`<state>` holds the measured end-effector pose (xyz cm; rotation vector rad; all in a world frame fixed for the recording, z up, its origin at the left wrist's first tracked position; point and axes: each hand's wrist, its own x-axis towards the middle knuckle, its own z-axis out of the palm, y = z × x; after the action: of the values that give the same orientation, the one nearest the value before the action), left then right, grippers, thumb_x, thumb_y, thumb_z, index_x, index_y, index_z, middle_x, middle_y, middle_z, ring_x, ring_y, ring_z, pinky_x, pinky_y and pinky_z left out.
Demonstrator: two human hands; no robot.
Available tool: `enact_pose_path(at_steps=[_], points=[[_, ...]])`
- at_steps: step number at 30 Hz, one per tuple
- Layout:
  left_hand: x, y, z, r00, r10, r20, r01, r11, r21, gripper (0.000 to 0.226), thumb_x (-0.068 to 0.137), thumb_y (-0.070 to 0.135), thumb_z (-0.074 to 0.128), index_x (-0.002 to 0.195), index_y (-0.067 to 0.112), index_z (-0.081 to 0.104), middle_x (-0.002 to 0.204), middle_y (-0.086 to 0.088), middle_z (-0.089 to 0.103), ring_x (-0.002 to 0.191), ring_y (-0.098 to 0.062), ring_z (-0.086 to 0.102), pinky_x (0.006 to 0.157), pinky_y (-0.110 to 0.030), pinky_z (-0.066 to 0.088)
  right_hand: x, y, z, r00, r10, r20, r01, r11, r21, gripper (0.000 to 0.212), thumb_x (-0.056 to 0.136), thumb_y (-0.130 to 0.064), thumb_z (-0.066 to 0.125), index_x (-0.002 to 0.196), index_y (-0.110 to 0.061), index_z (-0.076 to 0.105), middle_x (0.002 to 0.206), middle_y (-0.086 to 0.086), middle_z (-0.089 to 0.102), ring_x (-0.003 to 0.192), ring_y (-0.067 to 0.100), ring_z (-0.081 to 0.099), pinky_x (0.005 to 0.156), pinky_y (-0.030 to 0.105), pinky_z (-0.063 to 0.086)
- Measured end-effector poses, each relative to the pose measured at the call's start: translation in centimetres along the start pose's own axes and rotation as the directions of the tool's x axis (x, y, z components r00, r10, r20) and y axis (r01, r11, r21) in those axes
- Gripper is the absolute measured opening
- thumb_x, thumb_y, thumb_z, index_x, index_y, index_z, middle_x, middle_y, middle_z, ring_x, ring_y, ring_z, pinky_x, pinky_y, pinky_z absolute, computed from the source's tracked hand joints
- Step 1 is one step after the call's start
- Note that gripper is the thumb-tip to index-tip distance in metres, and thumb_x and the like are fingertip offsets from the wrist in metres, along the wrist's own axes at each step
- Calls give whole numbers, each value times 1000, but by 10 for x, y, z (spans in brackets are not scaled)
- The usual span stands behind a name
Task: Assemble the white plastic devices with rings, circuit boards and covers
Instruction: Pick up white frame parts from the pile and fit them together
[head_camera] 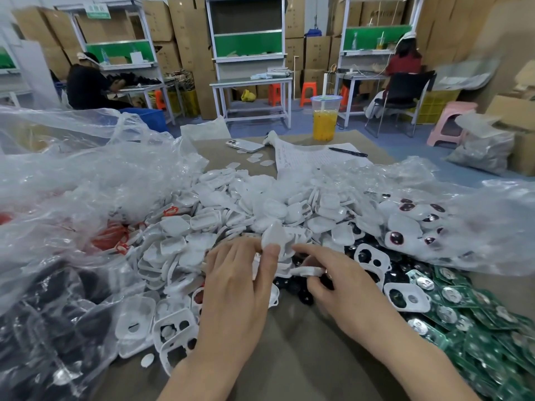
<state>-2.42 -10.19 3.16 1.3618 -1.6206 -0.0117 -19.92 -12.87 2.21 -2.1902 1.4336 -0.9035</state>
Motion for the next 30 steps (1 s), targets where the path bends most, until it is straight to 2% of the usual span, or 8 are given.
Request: enact_pose_path(at_steps=[3,5,9,13,17,21,25,30], points=[[1,-5,-1,999,-16,-29,17,999,34,30,102,52,39,90,28,53,85,21,52,91,5,40,86,-29,35,-1,2,-4,1000,-19,-17,19,1000,-13,40,96,-18,59,127,-43,60,105,-34,56,106,-10,47,89,0,29],[3,-8,-3,1000,14,-27,-10,988,155,31,102,47,46,87,23,57,83,17,58,89,-6,48,85,-29,34,-1,2,-5,999,1,-43,-1,1000,14,33,98,-24,59,122,-46,63,94,-31,59,101,-10,49,85,1,32],[7,-22,-3,1000,20,17,-25,889,457,13,94,21,72,101,9,73,88,-5,69,85,-34,65,85,-44,43,0,2,-9,978,168,-120,-122,939,321,22,95,-39,62,109,-57,63,82,-18,67,78,2,64,67,9,45],[8,-22,0,1000,-26,-8,26,884,467,40,88,6,71,127,1,66,109,-18,69,100,-41,64,87,-52,50,3,-1,-14,959,271,-81,-192,833,520,17,91,-48,65,106,-54,66,71,-6,73,73,8,69,63,10,48],[4,-13,1,995,101,-8,-92,938,335,30,97,16,58,126,13,62,111,-4,65,103,-24,54,92,-36,37,7,-2,-16,945,321,-58,-187,680,709,13,88,-37,72,96,-46,77,80,-7,76,62,8,67,67,8,49],[1,-9,4,982,177,61,-187,953,240,25,96,29,49,113,19,64,100,7,66,97,-17,55,91,-31,35,8,-3,-17,934,356,-40,-194,598,777,16,86,-36,73,100,-41,78,83,-8,74,68,10,62,80,27,57],[5,-10,-2,995,85,55,-94,975,202,21,97,21,52,114,19,65,101,9,70,97,-8,54,92,-23,31,11,-2,-20,916,401,-15,-162,403,901,25,86,-14,71,101,-33,80,91,-6,74,89,11,63,94,34,48],[11,-13,-19,985,-25,172,2,991,136,23,100,22,48,115,25,65,100,26,64,95,13,39,88,-12,27,11,-7,-15,932,341,125,-170,108,979,43,66,-11,73,108,-18,77,83,5,70,88,20,70,94,42,56]])
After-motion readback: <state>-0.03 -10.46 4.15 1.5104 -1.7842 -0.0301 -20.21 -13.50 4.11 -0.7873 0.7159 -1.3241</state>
